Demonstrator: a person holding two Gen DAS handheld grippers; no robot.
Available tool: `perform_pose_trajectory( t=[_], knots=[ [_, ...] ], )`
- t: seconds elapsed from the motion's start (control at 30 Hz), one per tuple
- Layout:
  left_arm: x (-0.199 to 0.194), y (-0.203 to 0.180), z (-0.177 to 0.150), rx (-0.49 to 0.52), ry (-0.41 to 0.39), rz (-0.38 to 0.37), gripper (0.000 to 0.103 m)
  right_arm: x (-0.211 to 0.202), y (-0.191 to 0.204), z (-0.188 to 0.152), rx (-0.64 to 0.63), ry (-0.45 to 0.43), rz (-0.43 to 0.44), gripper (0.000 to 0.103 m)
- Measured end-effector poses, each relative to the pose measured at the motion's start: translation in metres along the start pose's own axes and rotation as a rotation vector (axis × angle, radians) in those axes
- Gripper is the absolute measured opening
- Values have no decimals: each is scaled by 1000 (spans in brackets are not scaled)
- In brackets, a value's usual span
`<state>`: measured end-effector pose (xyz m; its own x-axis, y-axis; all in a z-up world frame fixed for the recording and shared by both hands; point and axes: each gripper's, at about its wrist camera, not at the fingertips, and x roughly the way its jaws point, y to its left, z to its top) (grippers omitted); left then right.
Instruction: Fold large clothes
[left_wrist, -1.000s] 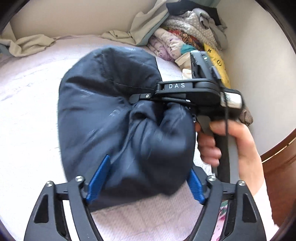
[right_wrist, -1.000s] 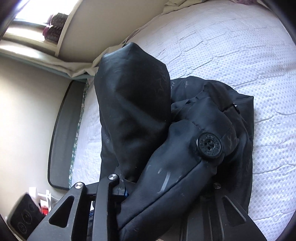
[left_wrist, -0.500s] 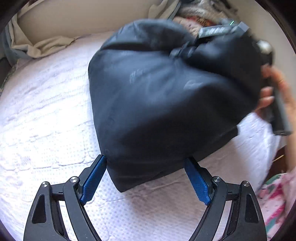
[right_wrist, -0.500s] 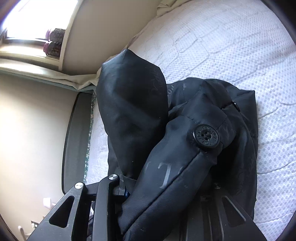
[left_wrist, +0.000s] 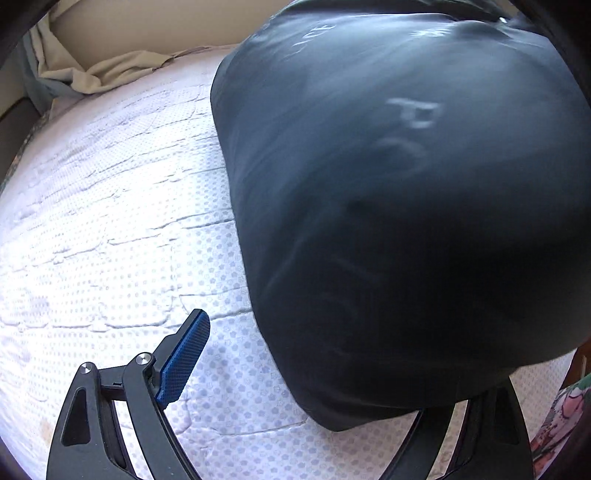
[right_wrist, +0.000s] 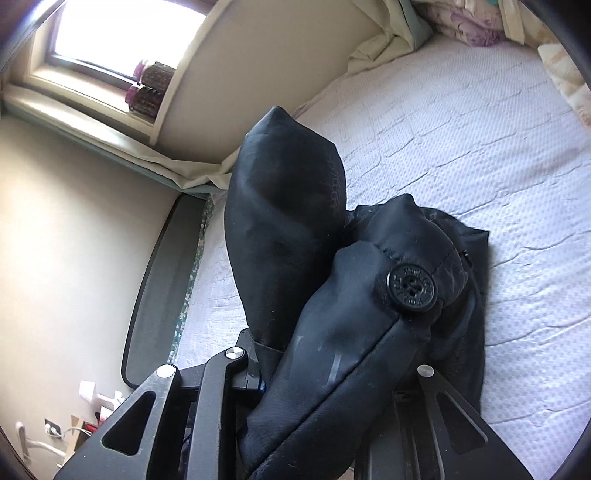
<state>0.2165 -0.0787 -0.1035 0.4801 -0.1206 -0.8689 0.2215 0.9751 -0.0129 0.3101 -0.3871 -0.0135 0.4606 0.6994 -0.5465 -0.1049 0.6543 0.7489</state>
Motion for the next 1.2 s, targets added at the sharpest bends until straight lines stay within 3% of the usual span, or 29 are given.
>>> perform_pose_trajectory(
  t=[0.47, 0.63, 0.77, 0.9, 1.0, 1.13, 1.2],
  knots=[
    [8, 2, 10, 0, 4, -41, 92, -14, -78, -5, 71, 11, -97, 18],
    [7, 1, 16, 0, 13, -50, 92, -4, -89, -8, 26, 15, -143, 23],
    [-7, 0, 17, 21, 30, -65, 84, 3, -99, -11, 47, 23, -153, 26],
    [-48, -14, 11, 69, 13, -171, 84, 1, -97, -11, 48, 23, -149, 27],
    [-82, -23, 23, 108, -69, -224, 85, 0, -98, -11, 58, 25, -143, 28],
    [-90, -27, 57, 96, -135, -224, 85, 0, -98, -10, 71, 21, -138, 30],
    [-87, -34, 68, 92, -121, -287, 85, -1, -99, -11, 77, 15, -136, 31]
  ],
)
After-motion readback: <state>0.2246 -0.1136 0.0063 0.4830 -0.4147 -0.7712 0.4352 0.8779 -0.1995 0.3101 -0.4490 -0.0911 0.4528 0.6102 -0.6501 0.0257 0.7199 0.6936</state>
